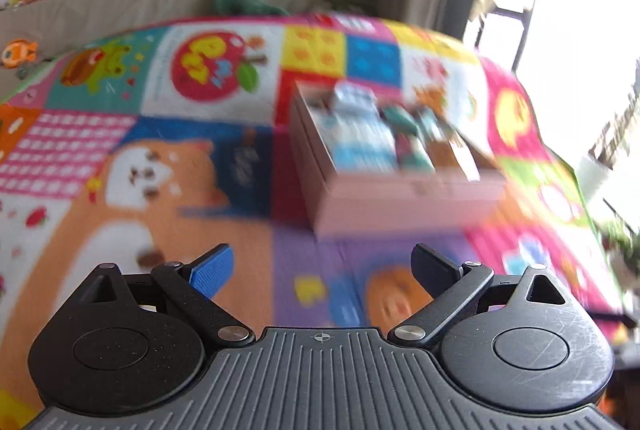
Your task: Organize objects
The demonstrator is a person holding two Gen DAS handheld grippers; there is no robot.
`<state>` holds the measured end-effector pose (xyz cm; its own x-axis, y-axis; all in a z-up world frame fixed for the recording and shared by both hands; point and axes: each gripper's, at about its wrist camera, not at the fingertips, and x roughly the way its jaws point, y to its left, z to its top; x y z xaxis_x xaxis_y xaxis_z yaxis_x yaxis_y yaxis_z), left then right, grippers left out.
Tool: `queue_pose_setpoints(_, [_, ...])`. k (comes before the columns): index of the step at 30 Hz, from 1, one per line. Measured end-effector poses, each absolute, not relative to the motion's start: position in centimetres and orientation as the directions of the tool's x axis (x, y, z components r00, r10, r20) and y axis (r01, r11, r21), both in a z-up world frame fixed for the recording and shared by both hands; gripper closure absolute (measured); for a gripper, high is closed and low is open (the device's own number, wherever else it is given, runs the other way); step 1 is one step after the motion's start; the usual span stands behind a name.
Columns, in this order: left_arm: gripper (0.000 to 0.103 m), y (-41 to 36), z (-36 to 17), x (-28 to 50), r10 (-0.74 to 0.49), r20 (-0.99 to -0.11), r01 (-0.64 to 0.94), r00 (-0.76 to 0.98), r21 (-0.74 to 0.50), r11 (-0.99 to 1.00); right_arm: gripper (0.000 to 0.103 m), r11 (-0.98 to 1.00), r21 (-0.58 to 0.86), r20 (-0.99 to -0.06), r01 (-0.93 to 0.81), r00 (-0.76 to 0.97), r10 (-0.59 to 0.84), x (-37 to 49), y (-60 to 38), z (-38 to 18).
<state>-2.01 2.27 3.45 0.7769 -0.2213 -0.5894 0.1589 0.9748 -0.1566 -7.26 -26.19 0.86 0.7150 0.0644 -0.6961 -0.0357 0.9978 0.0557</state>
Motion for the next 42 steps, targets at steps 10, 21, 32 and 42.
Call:
queue_pose_setpoints(10, [0.004,-1.5,0.2,-2.1,-0.068,-0.622,0.087,0.78,0.0,0.996,0.0,0.999,0.01,-0.692,-0.039,0.721,0.035,-3.9,-23.1,0.4])
queue_pose_setpoints(21, [0.003,-1.5,-0.6,-0.9,-0.031,-0.632,0.044,0.774,0.005,0.999,0.0,0.999,0.01,-0.643,-0.043,0.765,0.039,-2.6,-22.7,-0.2])
queue_pose_setpoints(32, [0.003,-1.8,-0.6,-1.0,-0.022,-0.631,0.038,0.775,0.012,0.999,0.0,0.999,0.015,-0.644,-0.042,0.764,0.042,-2.6,-22.8,-0.2])
queue_pose_setpoints(42, [0.003,-1.7,-0.6,-1.0,-0.022,-0.631,0.038,0.775,0.011,0.999,0.0,0.999,0.016,-0.644,-0.042,0.764,0.042,-2.6,-22.8,-0.2])
